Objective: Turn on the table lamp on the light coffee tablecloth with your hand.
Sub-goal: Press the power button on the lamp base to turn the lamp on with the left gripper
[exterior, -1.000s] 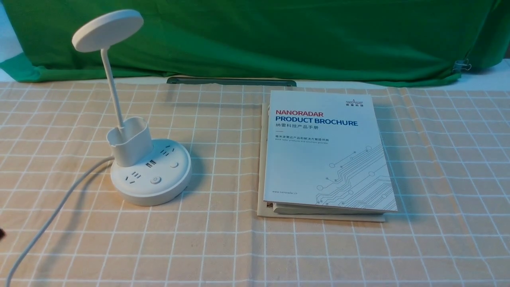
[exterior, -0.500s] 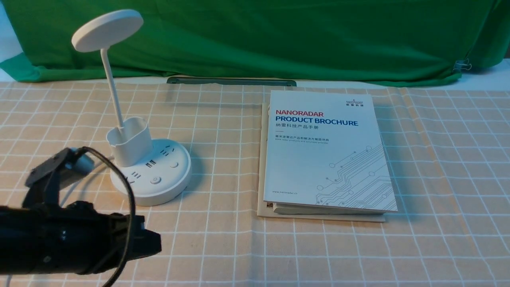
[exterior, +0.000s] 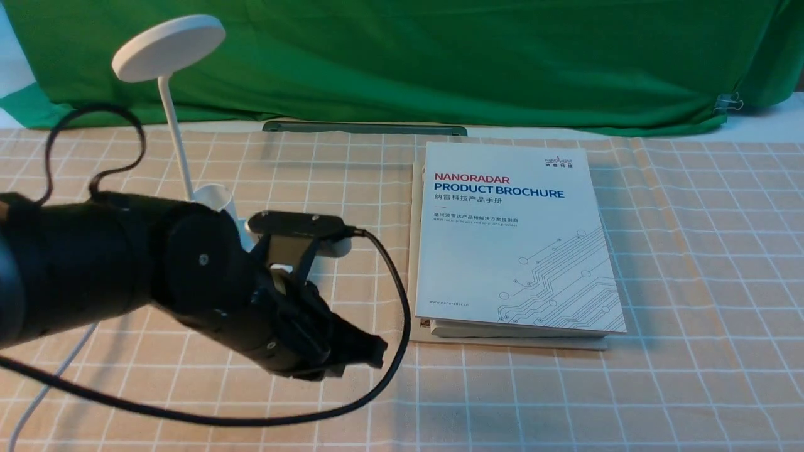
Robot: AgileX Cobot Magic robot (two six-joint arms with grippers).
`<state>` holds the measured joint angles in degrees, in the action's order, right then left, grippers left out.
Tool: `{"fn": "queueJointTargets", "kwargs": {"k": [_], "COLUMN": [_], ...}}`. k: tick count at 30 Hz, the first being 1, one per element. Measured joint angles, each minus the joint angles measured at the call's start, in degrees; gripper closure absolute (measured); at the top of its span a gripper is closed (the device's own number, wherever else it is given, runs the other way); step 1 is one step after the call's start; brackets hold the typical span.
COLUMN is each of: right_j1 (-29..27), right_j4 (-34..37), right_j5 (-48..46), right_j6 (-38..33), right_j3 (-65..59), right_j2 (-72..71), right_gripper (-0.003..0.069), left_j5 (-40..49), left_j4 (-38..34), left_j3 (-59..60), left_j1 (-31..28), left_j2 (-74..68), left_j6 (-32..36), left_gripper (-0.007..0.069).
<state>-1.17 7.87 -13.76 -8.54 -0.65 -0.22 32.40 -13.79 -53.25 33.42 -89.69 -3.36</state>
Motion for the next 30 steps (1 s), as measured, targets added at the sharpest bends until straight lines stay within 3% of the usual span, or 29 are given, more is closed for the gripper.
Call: {"fn": "queueJointTargets", "kwargs": {"k": [5, 8, 18, 30], "right_j1": [0.0, 0.0, 0.0, 0.0], "right_j4": [0.0, 0.0, 0.0, 0.0], "right_j5": [0.0, 0.0, 0.0, 0.0], "right_j6": [0.0, 0.0, 0.0, 0.02], "right_j3": [0.0, 0.0, 0.0, 0.0], "right_j2": [0.0, 0.0, 0.0, 0.0], "right_gripper": [0.0418, 0.0418, 0.0418, 0.0418], "left_j5": [-4.04, -7.06, -11.86, -15.56], "left_j4": [12.5, 14.53, 17.19, 19.88], "left_j3": [-5.65, -6.93, -9.29, -9.41], "left_j1": [-3.52, -6.63, -12.86, -13.11], "left_j2": [-4.59, -6.41, -12.88, -13.12], "left_j6": [-10.53, -12.64, -13.25, -13.25], "left_gripper": [0.0629, 0.0629, 0.0628, 0.0625]}}
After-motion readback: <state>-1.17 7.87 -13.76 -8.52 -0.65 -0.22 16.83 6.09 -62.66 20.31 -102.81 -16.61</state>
